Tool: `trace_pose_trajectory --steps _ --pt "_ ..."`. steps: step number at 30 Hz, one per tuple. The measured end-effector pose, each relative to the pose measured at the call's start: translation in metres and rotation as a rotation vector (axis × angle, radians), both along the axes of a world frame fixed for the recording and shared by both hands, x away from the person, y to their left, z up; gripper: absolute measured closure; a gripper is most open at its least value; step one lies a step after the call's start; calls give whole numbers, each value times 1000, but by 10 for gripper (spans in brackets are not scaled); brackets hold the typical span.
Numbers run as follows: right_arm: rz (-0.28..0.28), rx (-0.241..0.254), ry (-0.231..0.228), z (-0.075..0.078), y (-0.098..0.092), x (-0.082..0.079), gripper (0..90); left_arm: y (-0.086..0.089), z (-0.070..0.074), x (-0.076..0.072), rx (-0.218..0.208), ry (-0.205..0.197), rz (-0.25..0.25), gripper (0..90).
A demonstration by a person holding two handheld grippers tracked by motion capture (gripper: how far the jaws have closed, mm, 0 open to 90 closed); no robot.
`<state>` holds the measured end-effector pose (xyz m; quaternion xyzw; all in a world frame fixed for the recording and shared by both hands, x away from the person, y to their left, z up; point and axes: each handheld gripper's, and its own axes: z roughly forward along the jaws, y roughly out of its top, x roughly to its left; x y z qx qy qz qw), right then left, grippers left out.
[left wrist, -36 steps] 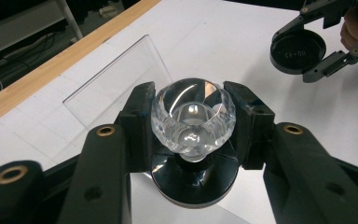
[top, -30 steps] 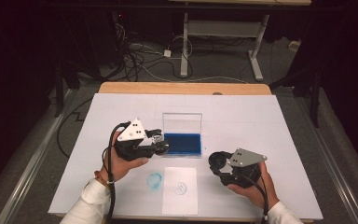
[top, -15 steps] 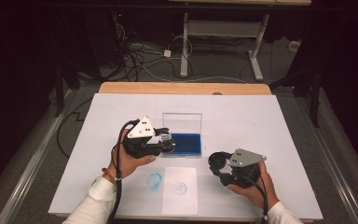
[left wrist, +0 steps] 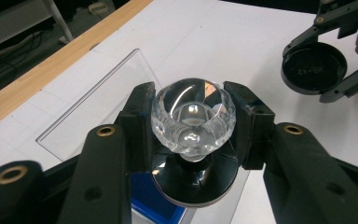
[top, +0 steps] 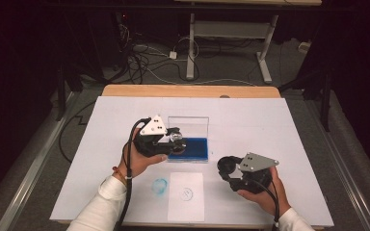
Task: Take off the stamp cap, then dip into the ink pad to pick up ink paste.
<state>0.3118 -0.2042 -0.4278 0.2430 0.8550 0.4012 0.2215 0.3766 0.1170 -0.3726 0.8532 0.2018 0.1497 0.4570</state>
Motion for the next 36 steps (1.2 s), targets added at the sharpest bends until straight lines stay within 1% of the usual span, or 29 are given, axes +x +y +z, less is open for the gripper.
trace_pose_trajectory --steps 2,7,10,15,17,19,21,23,27,33,36 --pt "-7 5 -2 1 -2 -1 385 -1 1 1 -1 4 -4 545" --pt "-11 13 -5 3 -5 -3 385 -4 5 3 8 -4 -6 545" --pt "-15 19 -5 3 -6 -4 385 -6 5 5 4 1 -10 545" --pt "-12 19 -2 4 -7 -7 385 -9 3 7 11 4 -13 545" --pt "-16 20 -5 5 -8 -8 385 -9 3 8 5 10 -18 545" --pt "-18 28 -6 6 -9 -9 385 -11 3 8 14 7 -18 545" --pt "-18 21 -5 5 -10 -10 385 -11 3 9 7 11 -22 545" --pt "-24 27 -2 5 -11 -10 385 -12 2 11 5 12 -18 545" --pt "-28 24 0 5 -12 -10 385 -15 0 13 26 14 -13 545" --pt "-30 16 0 4 -13 -12 385 -15 -1 16 18 10 -14 545" --pt "-34 21 -3 4 -15 -12 385 -15 -4 18 4 25 -14 545"
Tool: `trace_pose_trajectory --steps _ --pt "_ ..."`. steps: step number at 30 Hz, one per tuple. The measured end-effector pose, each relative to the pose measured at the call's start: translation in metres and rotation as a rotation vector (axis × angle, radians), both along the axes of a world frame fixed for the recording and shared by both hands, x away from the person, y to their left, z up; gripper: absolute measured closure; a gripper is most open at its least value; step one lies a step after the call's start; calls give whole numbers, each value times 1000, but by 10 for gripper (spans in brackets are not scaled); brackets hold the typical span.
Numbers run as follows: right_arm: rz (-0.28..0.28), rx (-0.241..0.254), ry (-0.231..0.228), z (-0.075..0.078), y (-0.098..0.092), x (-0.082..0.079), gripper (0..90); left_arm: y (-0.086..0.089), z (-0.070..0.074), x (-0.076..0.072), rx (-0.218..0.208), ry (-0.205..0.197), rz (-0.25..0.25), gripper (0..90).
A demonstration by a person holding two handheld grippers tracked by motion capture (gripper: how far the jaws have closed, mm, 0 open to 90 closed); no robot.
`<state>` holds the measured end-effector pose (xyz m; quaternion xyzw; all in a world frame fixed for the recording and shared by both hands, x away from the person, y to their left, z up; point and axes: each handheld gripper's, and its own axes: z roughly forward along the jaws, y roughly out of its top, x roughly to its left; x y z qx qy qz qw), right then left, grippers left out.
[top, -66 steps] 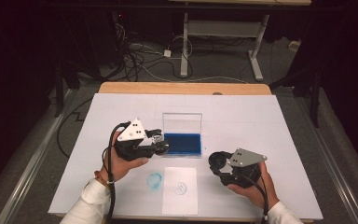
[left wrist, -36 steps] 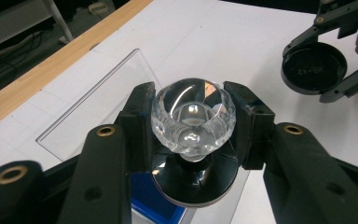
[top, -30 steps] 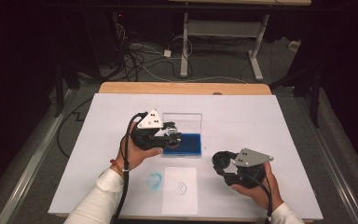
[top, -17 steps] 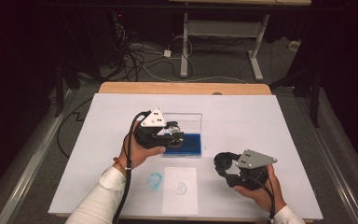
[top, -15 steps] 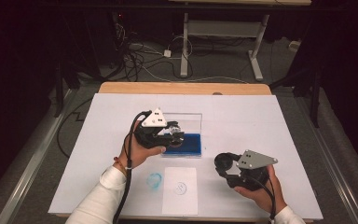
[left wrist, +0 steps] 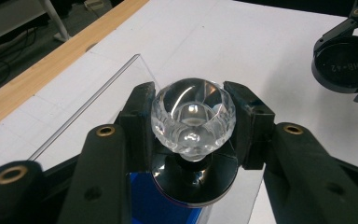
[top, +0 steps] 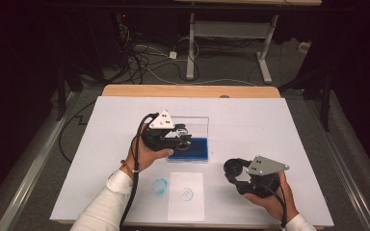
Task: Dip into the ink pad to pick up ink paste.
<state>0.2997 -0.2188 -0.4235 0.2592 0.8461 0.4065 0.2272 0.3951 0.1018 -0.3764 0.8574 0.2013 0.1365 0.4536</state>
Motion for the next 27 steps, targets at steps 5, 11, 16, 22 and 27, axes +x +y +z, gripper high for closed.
trace_pose_trajectory --steps 5,11,16,22,27 --pt "0 1 -3 1 0 -1 385 -2 -3 2 6 -3 -1 546" --pt "1 5 -8 2 0 -2 385 -4 -9 4 16 3 3 546" --pt "1 9 -16 4 -2 -5 385 -5 -15 7 21 15 10 545" --pt "-4 17 -20 6 -4 -9 385 -9 -22 9 49 26 1 546" --pt "-11 17 -17 6 -7 -10 385 -8 -32 14 62 43 11 545"
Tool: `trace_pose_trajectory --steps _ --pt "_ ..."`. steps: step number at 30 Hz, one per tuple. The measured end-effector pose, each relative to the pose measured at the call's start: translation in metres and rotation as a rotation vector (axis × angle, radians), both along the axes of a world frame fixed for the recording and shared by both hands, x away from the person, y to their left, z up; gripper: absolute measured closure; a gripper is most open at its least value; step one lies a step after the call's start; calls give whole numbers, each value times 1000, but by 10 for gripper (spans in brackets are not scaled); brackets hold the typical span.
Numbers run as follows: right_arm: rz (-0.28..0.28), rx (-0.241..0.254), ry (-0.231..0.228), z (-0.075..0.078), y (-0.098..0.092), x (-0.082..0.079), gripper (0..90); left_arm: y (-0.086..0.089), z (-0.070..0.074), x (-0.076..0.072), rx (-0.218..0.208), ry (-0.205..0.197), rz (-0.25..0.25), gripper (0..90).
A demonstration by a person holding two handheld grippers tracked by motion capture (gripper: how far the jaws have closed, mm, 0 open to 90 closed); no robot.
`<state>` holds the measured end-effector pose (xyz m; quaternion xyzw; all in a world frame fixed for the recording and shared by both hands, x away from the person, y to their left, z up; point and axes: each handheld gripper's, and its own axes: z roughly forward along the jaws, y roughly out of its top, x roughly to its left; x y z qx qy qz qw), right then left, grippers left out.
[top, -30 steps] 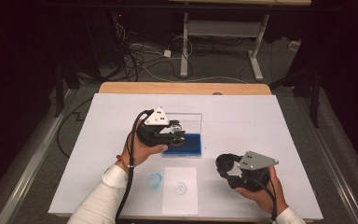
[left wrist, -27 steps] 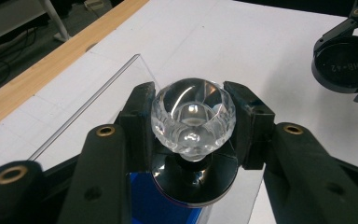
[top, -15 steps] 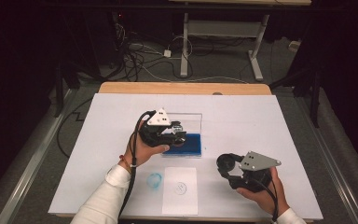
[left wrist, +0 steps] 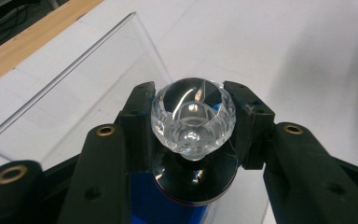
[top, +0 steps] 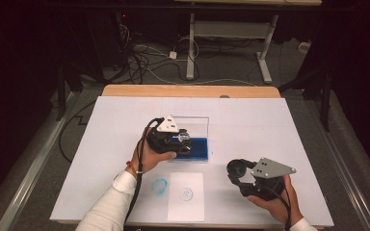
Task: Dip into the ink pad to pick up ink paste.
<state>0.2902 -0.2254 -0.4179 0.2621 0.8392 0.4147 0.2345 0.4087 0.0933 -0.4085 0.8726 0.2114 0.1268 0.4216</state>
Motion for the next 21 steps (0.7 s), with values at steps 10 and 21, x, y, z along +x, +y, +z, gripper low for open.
trace_pose_trajectory --steps 10,21 --pt "-8 -6 11 -2 -1 -1 385 7 -16 9 3 34 27 545" --pt "-6 -10 14 -3 -2 -1 385 11 -25 11 6 33 62 545"
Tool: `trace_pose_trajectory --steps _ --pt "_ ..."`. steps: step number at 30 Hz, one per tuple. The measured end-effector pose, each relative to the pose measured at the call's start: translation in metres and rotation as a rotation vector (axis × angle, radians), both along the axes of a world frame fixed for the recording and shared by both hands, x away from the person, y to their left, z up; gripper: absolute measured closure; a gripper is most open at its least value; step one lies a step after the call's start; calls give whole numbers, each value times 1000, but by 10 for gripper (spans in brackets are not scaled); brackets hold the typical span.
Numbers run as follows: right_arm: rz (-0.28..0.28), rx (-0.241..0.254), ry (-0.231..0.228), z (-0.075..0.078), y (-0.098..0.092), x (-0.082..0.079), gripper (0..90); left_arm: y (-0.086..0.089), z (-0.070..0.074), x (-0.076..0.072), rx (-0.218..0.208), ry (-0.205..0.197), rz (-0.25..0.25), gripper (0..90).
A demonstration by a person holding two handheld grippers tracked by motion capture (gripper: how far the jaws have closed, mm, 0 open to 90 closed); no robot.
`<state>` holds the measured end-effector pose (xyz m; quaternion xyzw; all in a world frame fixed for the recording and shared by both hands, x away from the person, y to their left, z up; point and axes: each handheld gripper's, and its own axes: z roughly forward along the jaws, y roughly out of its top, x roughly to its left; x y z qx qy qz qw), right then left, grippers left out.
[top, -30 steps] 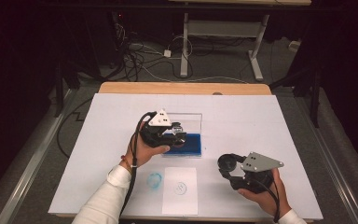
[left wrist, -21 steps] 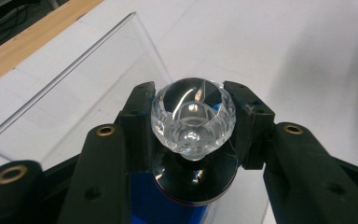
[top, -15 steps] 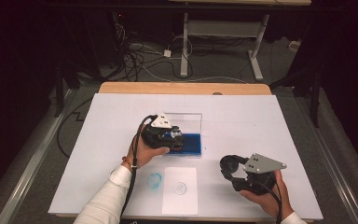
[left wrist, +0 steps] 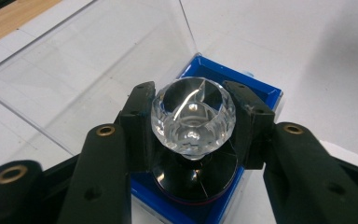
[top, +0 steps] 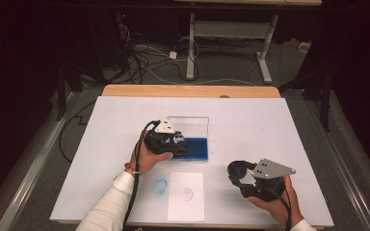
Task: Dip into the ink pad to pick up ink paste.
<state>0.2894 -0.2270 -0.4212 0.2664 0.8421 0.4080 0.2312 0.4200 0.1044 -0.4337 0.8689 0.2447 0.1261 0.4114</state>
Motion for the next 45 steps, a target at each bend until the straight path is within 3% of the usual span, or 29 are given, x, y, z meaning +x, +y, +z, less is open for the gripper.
trace_pose_trajectory --steps 4,7,11,16,25,31,45 --pt "0 1 1 0 0 0 385 -1 -3 1 -17 2 -2 545" --pt "2 -1 0 0 0 0 385 -3 -5 1 19 -12 5 545" --pt "1 1 2 0 0 0 385 -1 -7 2 7 3 0 545" --pt "1 -2 5 -1 1 0 385 -1 -7 1 32 -3 -9 545" --pt "4 -7 6 -1 1 -1 385 1 -9 1 15 -3 -11 545" --pt "3 -4 5 0 1 -1 384 -2 -8 -2 37 -13 -6 545" --pt "-22 10 1 3 -6 0 384 0 -9 0 17 13 3 544"
